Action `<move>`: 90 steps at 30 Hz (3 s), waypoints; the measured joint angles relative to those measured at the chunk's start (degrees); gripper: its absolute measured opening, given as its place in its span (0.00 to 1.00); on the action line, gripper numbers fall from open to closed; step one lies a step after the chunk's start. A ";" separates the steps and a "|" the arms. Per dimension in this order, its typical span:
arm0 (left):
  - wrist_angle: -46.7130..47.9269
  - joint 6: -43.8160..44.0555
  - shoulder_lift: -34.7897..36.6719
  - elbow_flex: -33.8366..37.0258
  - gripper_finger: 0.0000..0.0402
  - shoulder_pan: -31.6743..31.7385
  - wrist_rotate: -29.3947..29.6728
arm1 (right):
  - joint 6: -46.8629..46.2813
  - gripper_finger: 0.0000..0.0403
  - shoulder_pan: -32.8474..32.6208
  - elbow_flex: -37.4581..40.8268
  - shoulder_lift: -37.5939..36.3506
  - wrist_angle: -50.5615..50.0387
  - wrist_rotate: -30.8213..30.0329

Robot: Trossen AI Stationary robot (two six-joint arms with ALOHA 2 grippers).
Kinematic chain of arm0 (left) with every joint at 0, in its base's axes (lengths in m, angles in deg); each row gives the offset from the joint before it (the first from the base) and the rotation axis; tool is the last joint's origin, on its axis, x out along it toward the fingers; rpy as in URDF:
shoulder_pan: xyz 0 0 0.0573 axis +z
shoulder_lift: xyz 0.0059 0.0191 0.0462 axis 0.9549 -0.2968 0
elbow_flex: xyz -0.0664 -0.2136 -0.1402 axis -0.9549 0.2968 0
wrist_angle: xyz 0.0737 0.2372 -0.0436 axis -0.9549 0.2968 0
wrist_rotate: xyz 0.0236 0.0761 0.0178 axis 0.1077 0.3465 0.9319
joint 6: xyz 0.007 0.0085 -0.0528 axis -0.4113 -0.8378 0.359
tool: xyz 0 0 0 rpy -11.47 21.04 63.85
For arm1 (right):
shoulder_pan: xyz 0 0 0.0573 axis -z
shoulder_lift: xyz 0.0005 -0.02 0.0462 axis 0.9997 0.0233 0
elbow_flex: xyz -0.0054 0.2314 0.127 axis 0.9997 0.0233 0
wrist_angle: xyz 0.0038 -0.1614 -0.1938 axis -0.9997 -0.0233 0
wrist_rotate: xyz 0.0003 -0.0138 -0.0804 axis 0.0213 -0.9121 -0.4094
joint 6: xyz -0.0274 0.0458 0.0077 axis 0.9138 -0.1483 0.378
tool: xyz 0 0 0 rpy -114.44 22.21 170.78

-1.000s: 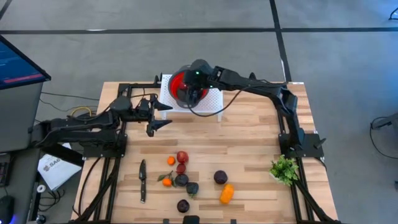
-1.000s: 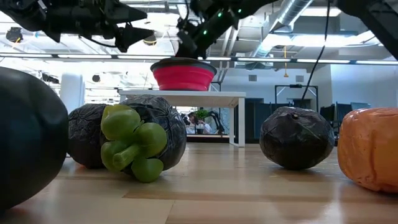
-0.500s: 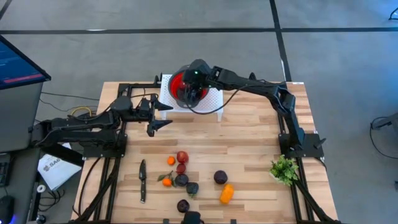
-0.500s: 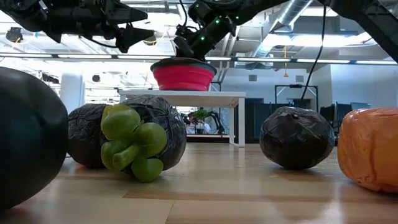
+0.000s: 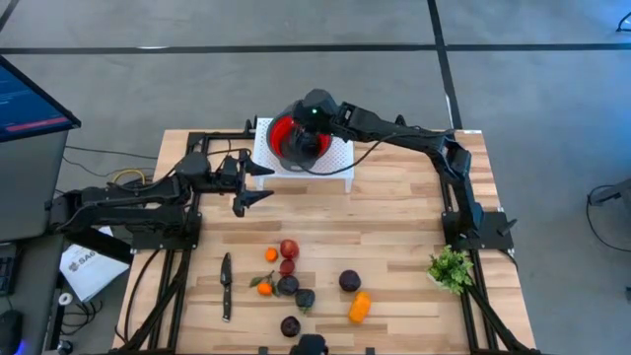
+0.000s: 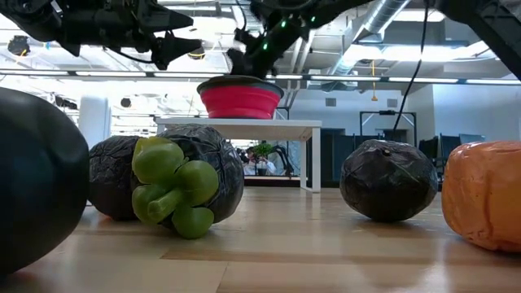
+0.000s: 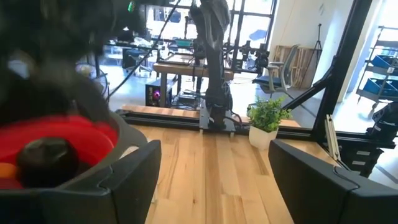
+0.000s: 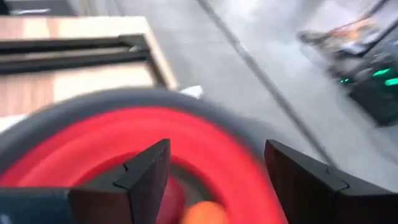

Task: Pick & Place Fruit
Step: Put the orange into the red strainer bowl

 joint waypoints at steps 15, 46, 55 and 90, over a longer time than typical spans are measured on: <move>25.21 0.60 4.77 -5.23 0.61 -15.85 9.07 | -4.27 0.54 -16.92 16.70 -18.24 -7.13 -12.69; 35.87 11.15 -38.72 -12.22 0.68 -35.72 23.05 | -22.33 0.29 -35.20 42.10 -23.13 8.06 -31.80; 35.10 12.63 -38.21 -12.24 0.45 -35.70 24.41 | -22.38 0.29 -33.30 42.10 -23.13 7.18 -31.95; 54.19 -15.64 -37.95 -55.81 0.40 8.63 22.78 | -31.08 0.29 -32.39 52.02 -23.08 11.97 -31.90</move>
